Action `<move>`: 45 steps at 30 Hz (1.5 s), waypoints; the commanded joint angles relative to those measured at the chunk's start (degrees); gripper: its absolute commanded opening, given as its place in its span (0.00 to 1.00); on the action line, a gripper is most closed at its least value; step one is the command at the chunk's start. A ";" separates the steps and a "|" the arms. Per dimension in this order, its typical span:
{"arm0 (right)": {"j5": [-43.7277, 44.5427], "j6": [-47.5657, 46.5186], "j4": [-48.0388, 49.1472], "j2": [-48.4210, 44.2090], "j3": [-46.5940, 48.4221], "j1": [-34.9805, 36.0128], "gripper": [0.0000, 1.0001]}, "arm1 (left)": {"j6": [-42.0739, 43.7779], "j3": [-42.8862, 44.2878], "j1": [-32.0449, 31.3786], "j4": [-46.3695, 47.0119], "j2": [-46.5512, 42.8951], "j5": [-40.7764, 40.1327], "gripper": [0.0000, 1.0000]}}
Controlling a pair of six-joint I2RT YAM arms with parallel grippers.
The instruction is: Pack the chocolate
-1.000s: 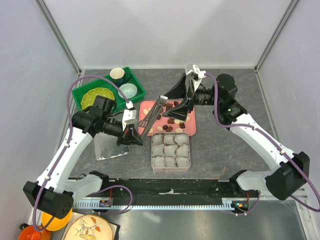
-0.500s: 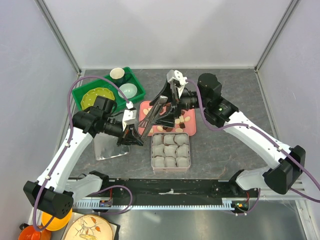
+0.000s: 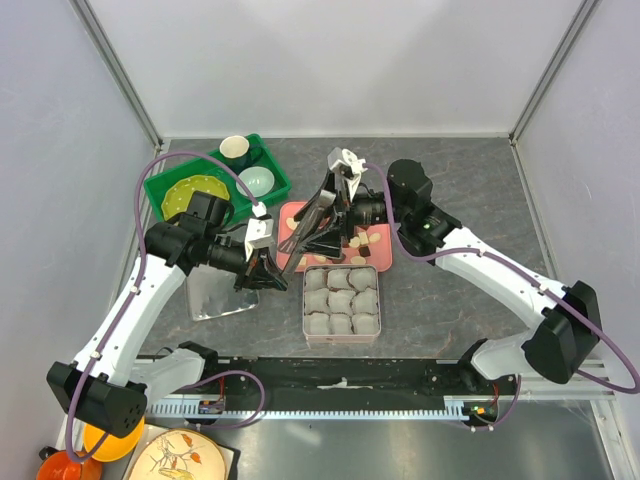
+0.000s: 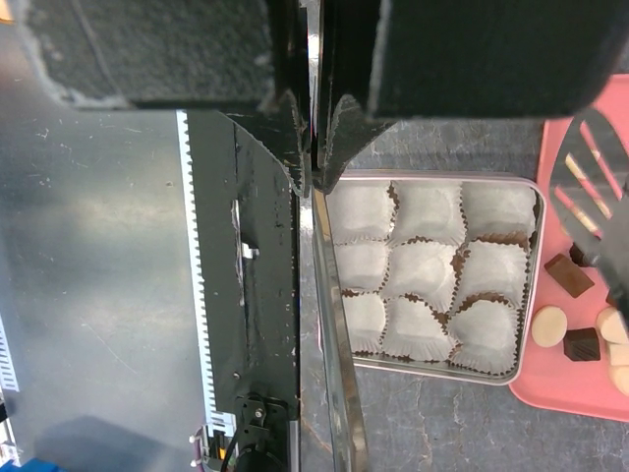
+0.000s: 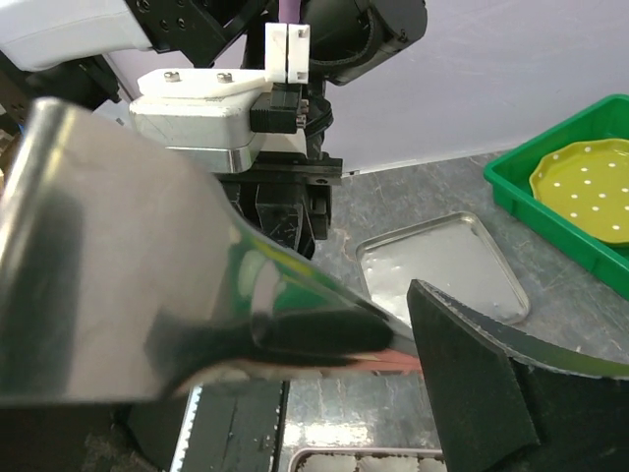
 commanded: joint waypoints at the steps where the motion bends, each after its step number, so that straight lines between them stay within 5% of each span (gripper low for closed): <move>1: 0.70 2.17 5.12 0.96 -0.29 1.55 0.89 | -1.62 0.68 -0.18 2.06 -1.16 1.95 0.01; 27: 11.42 -1.70 -4.12 1.31 1.30 5.24 0.73 | -5.31 -0.20 -0.27 5.58 -1.51 -0.51 0.02; 34: 11.24 1.02 0.80 0.43 0.33 5.33 0.67 | -5.93 -0.64 -0.18 6.54 -1.60 -1.30 0.02; 41: 13.00 6.64 11.79 -0.18 -4.33 5.50 0.51 | -8.12 -1.25 -0.27 8.92 -1.60 -2.97 0.02; 45: 14.40 6.48 13.38 -1.06 -5.91 5.68 0.43 | -10.93 -0.82 -0.18 10.67 -1.51 -6.04 0.13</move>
